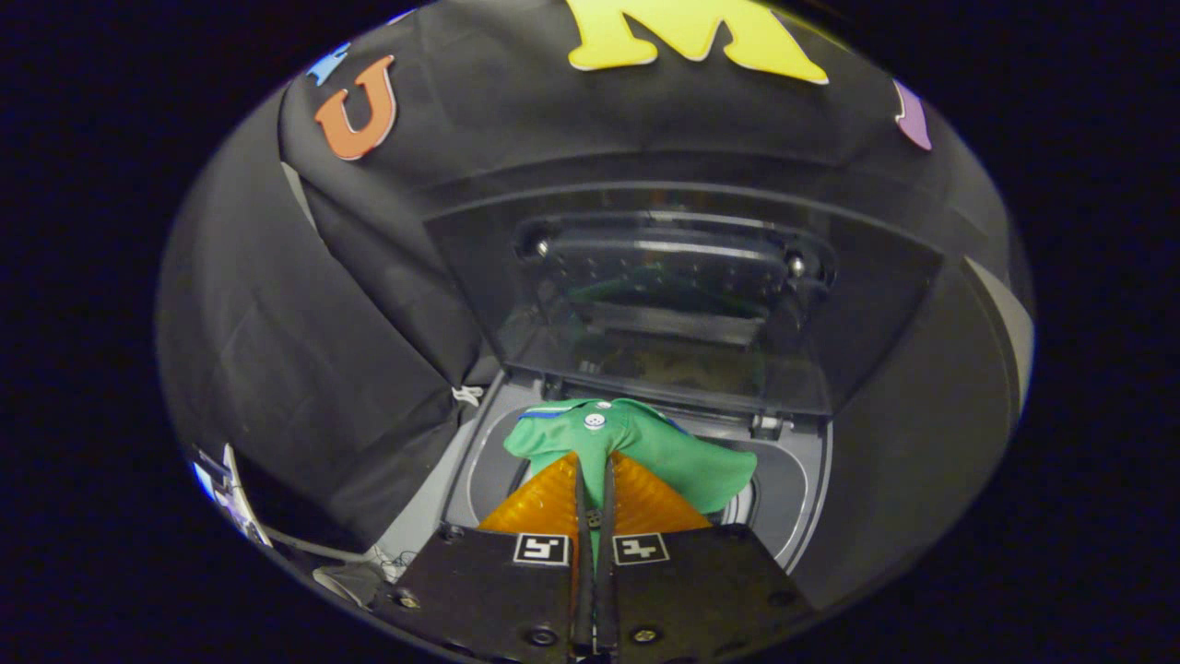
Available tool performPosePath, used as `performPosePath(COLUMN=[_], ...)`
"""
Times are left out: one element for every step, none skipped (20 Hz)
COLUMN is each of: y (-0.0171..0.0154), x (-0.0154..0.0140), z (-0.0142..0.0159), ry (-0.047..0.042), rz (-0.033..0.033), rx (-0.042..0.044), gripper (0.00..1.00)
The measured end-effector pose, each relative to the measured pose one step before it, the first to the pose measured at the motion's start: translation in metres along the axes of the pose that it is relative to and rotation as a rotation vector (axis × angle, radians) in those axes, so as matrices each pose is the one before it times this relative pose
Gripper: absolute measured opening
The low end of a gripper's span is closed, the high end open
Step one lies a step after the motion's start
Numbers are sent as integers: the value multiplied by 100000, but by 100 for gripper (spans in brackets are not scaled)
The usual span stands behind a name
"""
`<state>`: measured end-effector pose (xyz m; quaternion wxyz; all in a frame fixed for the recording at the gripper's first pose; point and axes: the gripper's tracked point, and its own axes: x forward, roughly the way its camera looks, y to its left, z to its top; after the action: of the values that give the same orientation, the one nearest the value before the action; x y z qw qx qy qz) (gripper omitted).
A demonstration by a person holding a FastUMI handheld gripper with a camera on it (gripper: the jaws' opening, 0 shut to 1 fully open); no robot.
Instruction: Put the clothes into the washing machine and then close the washing machine lid.
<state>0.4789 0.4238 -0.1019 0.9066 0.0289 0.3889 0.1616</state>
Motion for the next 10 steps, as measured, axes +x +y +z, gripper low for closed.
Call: performPosePath(y=[-496, -489, -375, -44, -213, -162, -252, 5, -41, -156], x=[747, 682, 386, 476, 405, 527, 197, 240, 111, 74], z=[-787, -972, -779, -976, -649, -688, -332, -239, 60, 2], ry=[1591, 1879, 1451, 1789, 1676, 1641, 1286, 981, 431, 155], rz=[-1400, -1906, -996, -295, -468, -325, -793, -287, -278, -552], rx=[818, 17, 232, 464, 809, 928, 796, 490, 637, 56], gripper=[5, 5, 5, 5, 5, 5, 5, 5, 5, 5])
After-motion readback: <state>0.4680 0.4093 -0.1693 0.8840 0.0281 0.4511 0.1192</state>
